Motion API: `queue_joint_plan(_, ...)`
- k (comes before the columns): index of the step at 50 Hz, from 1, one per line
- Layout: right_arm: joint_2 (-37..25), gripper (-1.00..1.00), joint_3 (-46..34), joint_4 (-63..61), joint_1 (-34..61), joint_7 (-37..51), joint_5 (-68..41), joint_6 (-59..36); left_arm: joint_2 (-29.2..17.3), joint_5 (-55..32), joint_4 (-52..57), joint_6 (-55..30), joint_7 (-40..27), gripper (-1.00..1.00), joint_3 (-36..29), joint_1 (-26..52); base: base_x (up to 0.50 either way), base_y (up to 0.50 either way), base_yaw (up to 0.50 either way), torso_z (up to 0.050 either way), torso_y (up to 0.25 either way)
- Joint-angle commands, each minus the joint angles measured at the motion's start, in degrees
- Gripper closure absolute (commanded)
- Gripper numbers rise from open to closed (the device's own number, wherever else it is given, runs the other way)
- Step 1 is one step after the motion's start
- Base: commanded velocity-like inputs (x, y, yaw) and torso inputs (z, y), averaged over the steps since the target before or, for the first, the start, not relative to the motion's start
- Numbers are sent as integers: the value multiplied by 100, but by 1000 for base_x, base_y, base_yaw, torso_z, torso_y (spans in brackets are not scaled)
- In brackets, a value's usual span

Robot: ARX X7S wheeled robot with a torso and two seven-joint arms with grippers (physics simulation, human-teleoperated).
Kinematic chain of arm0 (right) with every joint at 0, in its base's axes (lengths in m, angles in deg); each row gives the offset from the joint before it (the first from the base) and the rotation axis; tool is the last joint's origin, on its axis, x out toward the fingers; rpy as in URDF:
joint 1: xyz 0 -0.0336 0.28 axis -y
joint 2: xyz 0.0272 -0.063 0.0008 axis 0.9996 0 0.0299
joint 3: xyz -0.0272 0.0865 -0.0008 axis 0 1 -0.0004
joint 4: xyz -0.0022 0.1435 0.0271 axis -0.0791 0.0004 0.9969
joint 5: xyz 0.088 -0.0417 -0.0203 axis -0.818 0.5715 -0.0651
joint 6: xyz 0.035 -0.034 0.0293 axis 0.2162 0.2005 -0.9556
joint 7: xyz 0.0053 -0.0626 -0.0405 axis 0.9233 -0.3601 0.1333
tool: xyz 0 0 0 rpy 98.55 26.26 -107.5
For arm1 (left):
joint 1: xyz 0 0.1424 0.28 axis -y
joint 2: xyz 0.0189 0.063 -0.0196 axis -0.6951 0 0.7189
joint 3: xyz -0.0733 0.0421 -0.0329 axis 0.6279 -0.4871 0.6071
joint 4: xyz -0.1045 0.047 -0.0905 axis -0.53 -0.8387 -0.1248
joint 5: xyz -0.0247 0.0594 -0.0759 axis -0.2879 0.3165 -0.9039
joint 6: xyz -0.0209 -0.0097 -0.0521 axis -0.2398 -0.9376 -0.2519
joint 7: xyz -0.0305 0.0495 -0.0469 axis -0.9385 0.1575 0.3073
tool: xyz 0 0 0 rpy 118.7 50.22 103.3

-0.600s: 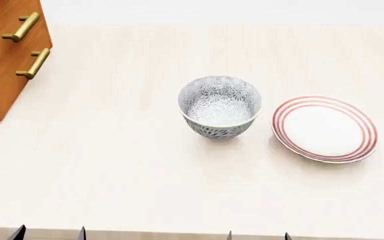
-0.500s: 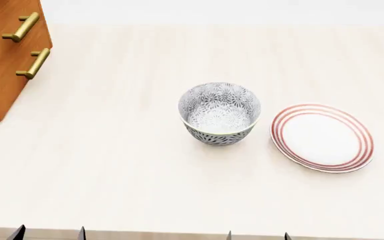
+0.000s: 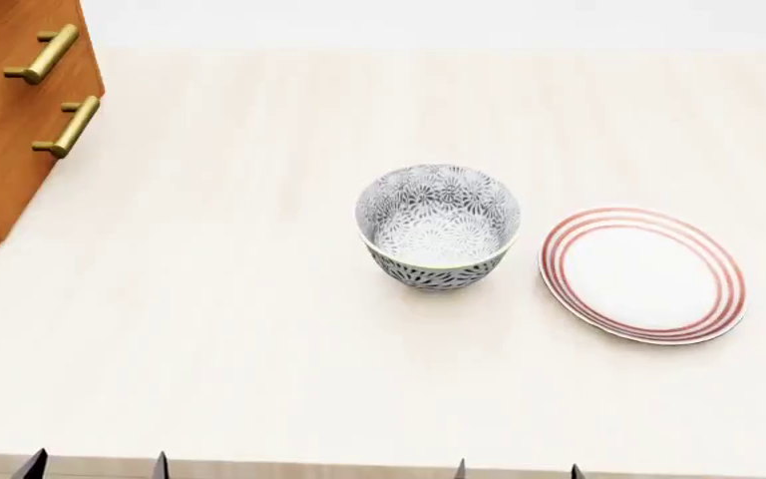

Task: Put the bowl on top of the cabinet.

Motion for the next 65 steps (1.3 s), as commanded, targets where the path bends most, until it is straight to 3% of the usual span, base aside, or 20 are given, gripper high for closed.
queue_joint_plan(1, -92, -100, -114, -33, 9, 125, -138, -39, -95, -80, 5, -20, -147, -100, -115, 15, 0, 0, 0, 0, 0)
queue_joint_plan(13, -160, -100, -241, 25, 36, 240, -157, 2, -171, -199, -39, -52, -192, -100, -216, 46, 0, 0, 0, 8, 0)
queue_joint_plan(55, -406, -100, -537, -26, 28, 466, -411, 60, -372, -435, -30, 8, -506, -100, -440, 59, 0, 0, 0, 50, 0)
queue_joint_plan(65, -353, -100, -389, 45, 74, 755, -498, 148, -419, -481, -58, 90, -517, -100, -505, 56, 0, 0, 0, 0, 0)
